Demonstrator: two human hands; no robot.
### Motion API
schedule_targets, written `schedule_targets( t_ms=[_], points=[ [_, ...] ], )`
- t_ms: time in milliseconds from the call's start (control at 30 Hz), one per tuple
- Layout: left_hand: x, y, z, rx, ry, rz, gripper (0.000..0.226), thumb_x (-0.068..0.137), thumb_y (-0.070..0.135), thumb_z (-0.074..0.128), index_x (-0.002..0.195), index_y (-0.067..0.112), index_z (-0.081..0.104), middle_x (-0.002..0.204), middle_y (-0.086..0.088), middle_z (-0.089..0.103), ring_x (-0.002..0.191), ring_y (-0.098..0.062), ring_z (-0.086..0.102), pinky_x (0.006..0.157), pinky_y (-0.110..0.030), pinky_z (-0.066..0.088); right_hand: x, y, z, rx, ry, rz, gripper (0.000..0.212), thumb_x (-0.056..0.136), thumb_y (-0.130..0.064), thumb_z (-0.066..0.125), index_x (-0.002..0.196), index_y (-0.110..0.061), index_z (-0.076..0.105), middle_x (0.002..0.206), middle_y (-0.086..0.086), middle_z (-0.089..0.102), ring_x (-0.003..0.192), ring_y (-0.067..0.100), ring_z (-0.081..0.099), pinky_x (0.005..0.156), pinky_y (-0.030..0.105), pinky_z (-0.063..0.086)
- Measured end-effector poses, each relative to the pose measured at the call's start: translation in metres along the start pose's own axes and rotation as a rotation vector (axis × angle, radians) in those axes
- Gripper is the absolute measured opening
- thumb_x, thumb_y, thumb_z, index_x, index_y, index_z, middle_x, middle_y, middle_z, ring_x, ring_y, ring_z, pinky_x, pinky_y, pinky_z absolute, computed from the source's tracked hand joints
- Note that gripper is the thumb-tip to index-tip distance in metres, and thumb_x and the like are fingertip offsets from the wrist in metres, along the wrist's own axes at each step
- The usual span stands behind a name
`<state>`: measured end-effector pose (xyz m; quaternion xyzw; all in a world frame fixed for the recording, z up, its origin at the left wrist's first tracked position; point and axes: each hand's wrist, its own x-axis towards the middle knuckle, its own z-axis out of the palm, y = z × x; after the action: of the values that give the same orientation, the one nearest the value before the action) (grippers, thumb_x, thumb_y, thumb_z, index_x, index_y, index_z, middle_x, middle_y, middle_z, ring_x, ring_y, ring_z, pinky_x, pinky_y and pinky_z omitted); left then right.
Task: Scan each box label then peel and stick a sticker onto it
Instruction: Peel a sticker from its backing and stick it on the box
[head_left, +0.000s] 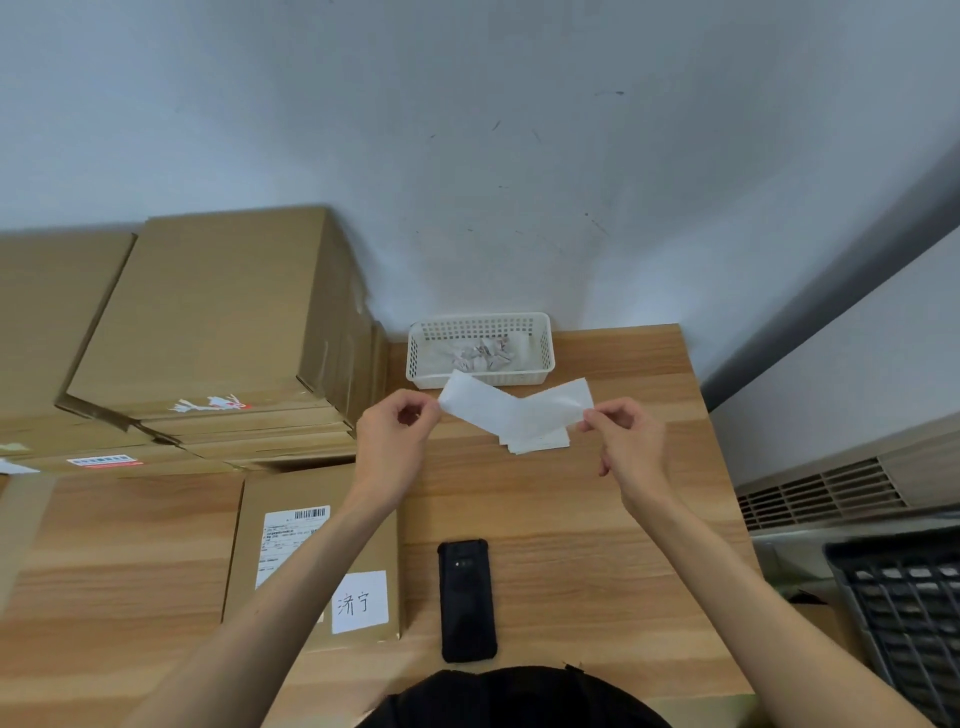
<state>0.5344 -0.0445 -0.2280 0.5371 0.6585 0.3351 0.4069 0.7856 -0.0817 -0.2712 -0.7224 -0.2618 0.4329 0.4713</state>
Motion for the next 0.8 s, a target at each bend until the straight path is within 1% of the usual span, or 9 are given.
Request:
schedule_targets(
  t_ms=[133,200,267,367,467,567,667,733,800],
  points=[
    [0.013,-0.01,-0.001,-0.04,0.084,-0.055,0.009,0.094,0.016,0.066,0.09,0.017,0.075,0.085,0.004,0.073,0.08,-0.008,0.064,0.074,-0.025,0.049,0.04,0.002,0.016,-0.156,0.054,-0.015,0.011,0.09,-0.013,0.067,0.08,-0.018,0.069,0.079,-0.003,0.075,0.06,0.011,0.058,0.054,0.034,0.048],
    [0.019,-0.014,0.0,-0.028,0.062,-0.081,0.01,0.094,0.017,0.066,0.09,0.018,0.075,0.085,0.005,0.074,0.082,-0.01,0.066,0.075,-0.025,0.051,0.062,0.001,0.028,-0.262,-0.007,-0.038,0.017,0.088,-0.013,0.068,0.075,-0.023,0.07,0.077,-0.008,0.074,0.072,0.013,0.065,0.064,0.039,0.051],
    [0.024,-0.02,0.004,-0.001,0.023,-0.087,0.011,0.094,0.016,0.067,0.086,0.018,0.075,0.083,0.006,0.074,0.081,-0.01,0.066,0.073,-0.023,0.05,0.081,-0.003,0.042,-0.349,-0.075,-0.084,0.021,0.089,-0.011,0.067,0.074,-0.024,0.07,0.078,-0.008,0.073,0.072,0.011,0.065,0.063,0.037,0.052],
    [0.029,-0.027,0.009,0.03,-0.008,-0.106,0.011,0.094,0.016,0.068,0.086,0.018,0.075,0.082,0.009,0.074,0.079,-0.008,0.065,0.071,-0.021,0.049,0.111,-0.013,0.067,-0.429,-0.121,-0.144,0.019,0.09,-0.009,0.066,0.078,-0.023,0.072,0.08,-0.008,0.073,0.069,0.01,0.064,0.062,0.034,0.054],
    [0.035,-0.033,0.011,0.008,-0.01,-0.127,0.013,0.093,0.015,0.069,0.083,0.018,0.075,0.079,0.014,0.073,0.074,-0.002,0.064,0.069,-0.019,0.048,0.144,-0.016,0.088,-0.477,-0.149,-0.112,0.013,0.091,-0.011,0.064,0.085,-0.018,0.074,0.083,-0.007,0.074,0.074,0.013,0.067,0.068,0.042,0.06],
    [0.04,-0.035,0.012,0.001,-0.026,-0.129,0.013,0.093,0.012,0.069,0.082,0.017,0.075,0.08,0.019,0.072,0.072,0.003,0.061,0.067,-0.014,0.046,0.168,-0.016,0.104,-0.556,-0.173,-0.097,0.018,0.091,-0.012,0.063,0.101,-0.012,0.078,0.09,-0.008,0.075,0.083,0.015,0.068,0.075,0.047,0.061],
    [0.043,-0.038,0.013,0.006,-0.043,-0.134,0.013,0.093,0.01,0.069,0.082,0.014,0.075,0.08,0.017,0.073,0.071,0.001,0.059,0.066,-0.017,0.045,0.182,-0.015,0.112,-0.652,-0.166,-0.116,0.019,0.091,-0.013,0.061,0.098,-0.015,0.079,0.094,-0.005,0.078,0.089,0.017,0.07,0.078,0.039,0.058],
    [0.045,-0.04,0.014,0.009,-0.052,-0.151,0.012,0.094,0.012,0.069,0.084,0.015,0.076,0.081,0.015,0.073,0.071,0.0,0.06,0.067,-0.018,0.046,0.187,-0.014,0.113,-0.708,-0.149,-0.124,0.021,0.093,-0.015,0.059,0.097,-0.016,0.079,0.092,-0.004,0.078,0.089,0.015,0.07,0.072,0.028,0.048],
    [0.048,-0.042,0.015,0.0,-0.047,-0.161,0.012,0.094,0.013,0.069,0.085,0.017,0.076,0.081,0.013,0.073,0.072,-0.003,0.061,0.067,-0.018,0.047,0.19,-0.013,0.114,-0.72,-0.127,-0.117,0.02,0.093,-0.017,0.059,0.094,-0.016,0.079,0.09,-0.003,0.078,0.086,0.014,0.07,0.065,0.026,0.041]
  ],
)
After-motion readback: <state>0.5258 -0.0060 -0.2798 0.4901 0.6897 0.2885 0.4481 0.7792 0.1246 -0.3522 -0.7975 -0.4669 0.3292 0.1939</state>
